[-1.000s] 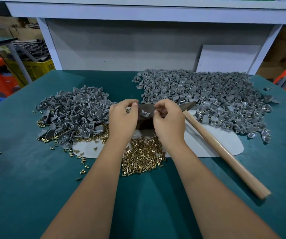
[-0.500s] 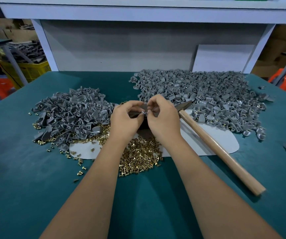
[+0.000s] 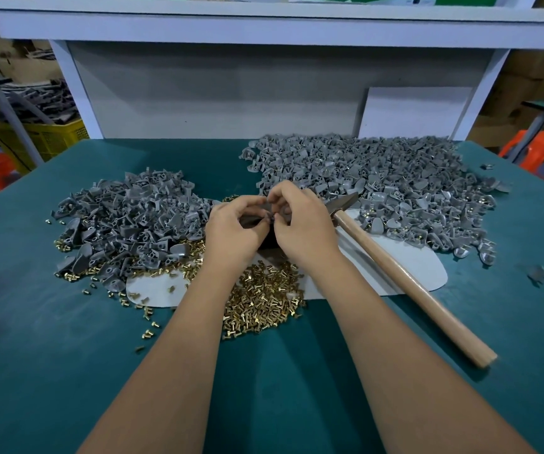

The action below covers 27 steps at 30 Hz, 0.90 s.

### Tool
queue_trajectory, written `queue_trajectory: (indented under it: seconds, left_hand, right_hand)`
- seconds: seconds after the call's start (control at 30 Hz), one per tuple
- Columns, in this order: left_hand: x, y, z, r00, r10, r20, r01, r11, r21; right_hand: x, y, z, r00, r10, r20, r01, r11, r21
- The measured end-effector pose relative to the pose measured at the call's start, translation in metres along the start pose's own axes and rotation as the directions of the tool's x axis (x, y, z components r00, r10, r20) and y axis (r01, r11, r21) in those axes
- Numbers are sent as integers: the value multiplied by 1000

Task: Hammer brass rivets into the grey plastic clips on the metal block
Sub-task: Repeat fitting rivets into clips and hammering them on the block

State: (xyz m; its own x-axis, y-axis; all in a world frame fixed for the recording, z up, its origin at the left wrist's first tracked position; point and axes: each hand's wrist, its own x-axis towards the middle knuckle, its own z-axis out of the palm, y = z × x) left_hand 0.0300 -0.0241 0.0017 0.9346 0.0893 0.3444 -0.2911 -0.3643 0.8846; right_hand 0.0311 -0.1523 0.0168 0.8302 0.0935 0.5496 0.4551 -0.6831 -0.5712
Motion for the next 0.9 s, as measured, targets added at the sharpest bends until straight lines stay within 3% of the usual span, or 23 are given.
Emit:
queue_trajectory:
  seconds: [0.4, 0.67, 0.73, 0.8, 0.9]
  left_hand:
    - [-3, 2, 1, 1000, 13, 3, -13, 1000, -15]
    - [1, -4, 5, 1000, -3, 1, 3, 999, 40]
    - [1, -3, 7, 1000, -11, -28, 13, 998, 63]
    - [-1, -1, 9, 998, -32, -53, 36, 997, 73]
    - [-2, 1, 12, 996, -46, -77, 53, 995, 83]
  right_hand:
    - [11, -6, -8, 989, -29, 143, 42, 995, -93]
    - [-3, 0, -1, 998, 17, 55, -14, 999, -44]
    - [-7, 5, -1, 991, 79, -108, -82, 996, -20]
    - [-11, 8, 0, 941, 236, -241, -242, 970, 4]
    - [-13, 10, 4, 871, 471, -140, -460, 882, 106]
